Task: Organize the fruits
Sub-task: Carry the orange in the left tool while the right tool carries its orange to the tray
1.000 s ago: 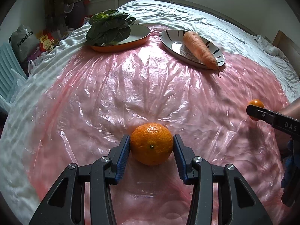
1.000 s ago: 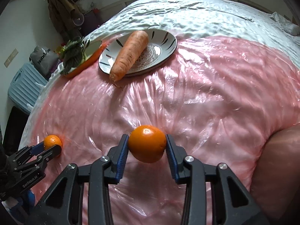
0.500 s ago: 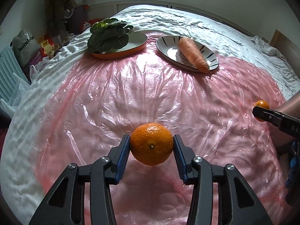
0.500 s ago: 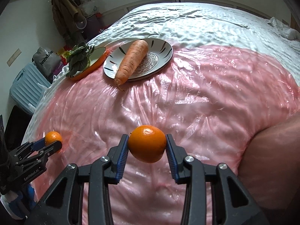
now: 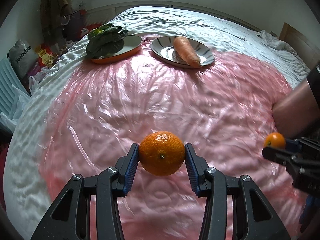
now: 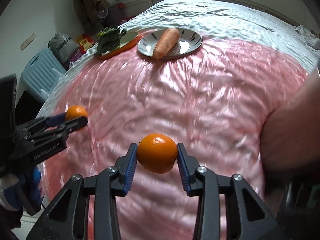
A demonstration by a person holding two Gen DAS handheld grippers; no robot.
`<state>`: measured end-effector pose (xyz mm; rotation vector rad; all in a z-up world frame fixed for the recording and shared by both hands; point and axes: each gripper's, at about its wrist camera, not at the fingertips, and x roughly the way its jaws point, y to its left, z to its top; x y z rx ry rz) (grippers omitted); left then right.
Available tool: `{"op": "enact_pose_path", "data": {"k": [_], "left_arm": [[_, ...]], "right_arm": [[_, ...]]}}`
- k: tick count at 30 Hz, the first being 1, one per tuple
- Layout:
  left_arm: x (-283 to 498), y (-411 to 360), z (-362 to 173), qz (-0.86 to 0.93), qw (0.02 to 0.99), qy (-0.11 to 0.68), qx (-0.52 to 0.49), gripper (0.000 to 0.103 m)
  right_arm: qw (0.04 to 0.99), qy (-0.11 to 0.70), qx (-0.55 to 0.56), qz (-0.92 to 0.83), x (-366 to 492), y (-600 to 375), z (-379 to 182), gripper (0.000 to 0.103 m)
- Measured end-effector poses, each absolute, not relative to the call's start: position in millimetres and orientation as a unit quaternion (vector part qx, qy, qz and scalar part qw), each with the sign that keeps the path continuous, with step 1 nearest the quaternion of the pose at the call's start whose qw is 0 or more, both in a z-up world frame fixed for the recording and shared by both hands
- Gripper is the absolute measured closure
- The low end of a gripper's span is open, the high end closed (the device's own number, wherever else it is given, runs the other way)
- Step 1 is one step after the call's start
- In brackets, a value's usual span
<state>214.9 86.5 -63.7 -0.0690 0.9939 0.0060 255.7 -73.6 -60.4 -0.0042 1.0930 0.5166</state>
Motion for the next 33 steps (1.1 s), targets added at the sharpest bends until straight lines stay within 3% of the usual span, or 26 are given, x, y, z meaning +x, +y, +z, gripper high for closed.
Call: {"op": "enact_pose_path", "data": {"k": [12,33], "left_arm": [[174,7,-54,-0.062,0.866,0.496,0.016,0.063],[130,-176,-43,-0.213,0.829,0.509,0.093,0.063]], "right_arm": [[0.81,0.537,0.009,0.235,190,-121,-55,0.036],[0.829,0.546,0.055,0.108,138,-291,-47,0.036]]}}
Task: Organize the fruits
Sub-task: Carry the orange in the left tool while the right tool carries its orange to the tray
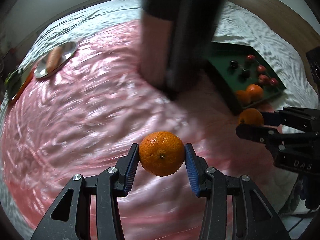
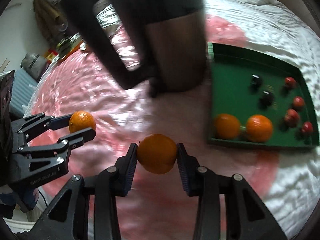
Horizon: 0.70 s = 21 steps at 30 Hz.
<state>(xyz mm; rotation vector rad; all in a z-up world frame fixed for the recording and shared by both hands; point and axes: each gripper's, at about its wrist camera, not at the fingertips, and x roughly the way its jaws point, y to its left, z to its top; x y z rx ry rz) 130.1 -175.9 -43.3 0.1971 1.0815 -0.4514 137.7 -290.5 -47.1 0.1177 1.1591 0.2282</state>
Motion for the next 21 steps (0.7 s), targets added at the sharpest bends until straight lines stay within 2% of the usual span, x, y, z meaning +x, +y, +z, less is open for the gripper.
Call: {"op": "enact_pose_path", "data": {"k": [21], "left_arm": [[129,-322,-21,-0.305,0.81,0.484,0.134,0.063]], "right_arm": [[0.857,0.505,0.1,0.0,120,-438,-28,0.036]]}}
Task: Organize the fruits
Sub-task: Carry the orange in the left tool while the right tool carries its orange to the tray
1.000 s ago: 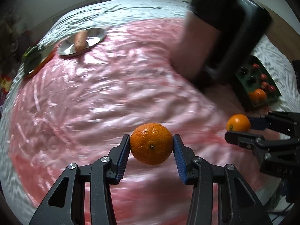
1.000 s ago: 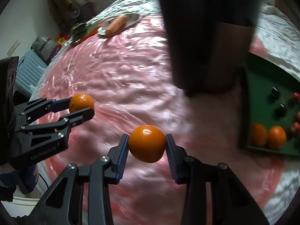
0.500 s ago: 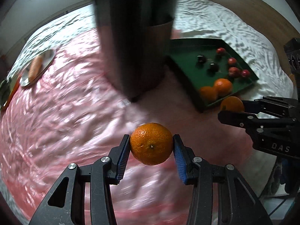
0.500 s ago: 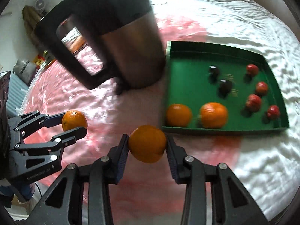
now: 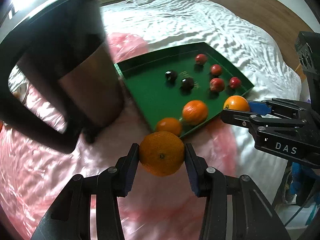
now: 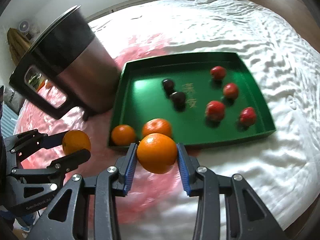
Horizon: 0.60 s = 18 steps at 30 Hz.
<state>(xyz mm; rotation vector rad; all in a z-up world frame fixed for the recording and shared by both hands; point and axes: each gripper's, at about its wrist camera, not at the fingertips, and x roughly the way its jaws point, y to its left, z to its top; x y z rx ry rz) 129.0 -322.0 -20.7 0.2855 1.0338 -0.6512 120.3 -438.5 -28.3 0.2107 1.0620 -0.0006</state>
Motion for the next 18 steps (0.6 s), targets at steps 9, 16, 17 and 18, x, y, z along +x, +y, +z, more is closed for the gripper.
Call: {"op": "enact_pose_path", "data": {"k": [9,16,17,18], "left_arm": [[143,-367,-16,-0.327,0.807,0.472,0.138,0.063],[172,-395,-20,-0.322,0.816,0.462,0.135,0.063],[179,-398,-23,-0.316,0.818,0.461,0.133,0.063],[186,-401,-27,-0.311,0.82,0.463,0.13,0.063]], "right_arm": [[0.863,0.492,0.109,-0.031,125,-481,-26,0.036],[0.865,0.487,0.113,-0.051,140,-510,-29,0.036],[0.865,0.486,0.113,-0.053,142,-513,-30,0.036],[0.865,0.486,0.113,-0.056,146,-517,-32,0.036]]}}
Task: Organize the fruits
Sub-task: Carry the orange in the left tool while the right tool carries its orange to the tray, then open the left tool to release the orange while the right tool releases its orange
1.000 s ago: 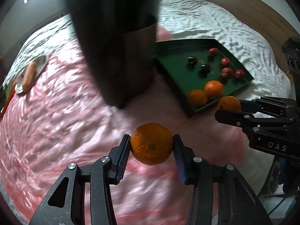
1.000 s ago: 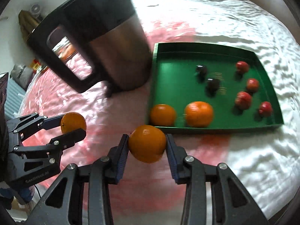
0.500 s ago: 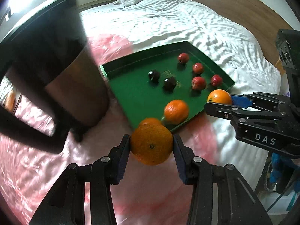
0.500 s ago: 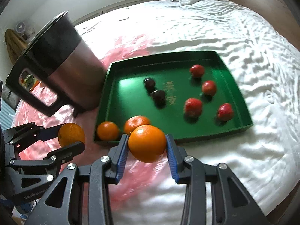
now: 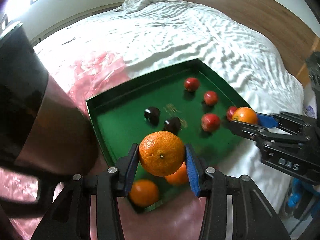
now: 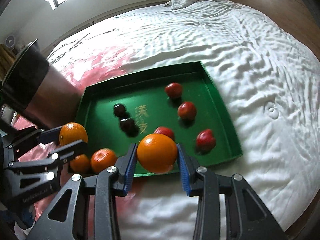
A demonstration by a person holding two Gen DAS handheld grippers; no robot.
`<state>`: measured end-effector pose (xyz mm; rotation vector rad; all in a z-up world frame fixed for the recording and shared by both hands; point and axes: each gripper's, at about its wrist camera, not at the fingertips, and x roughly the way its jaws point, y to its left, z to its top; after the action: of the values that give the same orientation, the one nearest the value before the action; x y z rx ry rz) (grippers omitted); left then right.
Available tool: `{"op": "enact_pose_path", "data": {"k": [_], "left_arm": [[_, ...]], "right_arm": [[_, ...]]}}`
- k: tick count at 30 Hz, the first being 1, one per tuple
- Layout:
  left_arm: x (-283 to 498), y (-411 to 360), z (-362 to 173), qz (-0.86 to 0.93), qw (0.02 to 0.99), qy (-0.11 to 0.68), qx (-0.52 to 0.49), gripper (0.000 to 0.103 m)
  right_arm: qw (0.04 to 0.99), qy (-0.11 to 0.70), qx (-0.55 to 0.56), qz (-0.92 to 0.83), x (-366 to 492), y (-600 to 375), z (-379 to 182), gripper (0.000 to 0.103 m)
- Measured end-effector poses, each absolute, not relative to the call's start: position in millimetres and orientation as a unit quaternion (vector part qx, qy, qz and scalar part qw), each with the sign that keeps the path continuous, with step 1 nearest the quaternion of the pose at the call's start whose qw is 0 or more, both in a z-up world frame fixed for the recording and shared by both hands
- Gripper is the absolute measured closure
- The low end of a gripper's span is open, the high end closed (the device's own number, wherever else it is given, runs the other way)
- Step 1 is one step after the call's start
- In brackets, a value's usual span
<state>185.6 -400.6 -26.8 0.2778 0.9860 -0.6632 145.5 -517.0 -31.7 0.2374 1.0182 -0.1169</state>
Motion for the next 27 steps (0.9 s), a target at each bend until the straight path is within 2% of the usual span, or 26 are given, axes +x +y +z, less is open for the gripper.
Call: {"op": "enact_pose_path", "data": {"k": [9,27], "left_arm": [[224,-414,-60,-0.282,0.821,0.482,0.116,0.063],[213,-461,-90,-0.294,0.808,0.481,0.174,0.063]], "right_arm": [[0.859,0.495,0.114,-0.061,177,-541,-56,0.036],[0.844,0.52,0.111,-0.073,196,-561,-95,0.036]]}}
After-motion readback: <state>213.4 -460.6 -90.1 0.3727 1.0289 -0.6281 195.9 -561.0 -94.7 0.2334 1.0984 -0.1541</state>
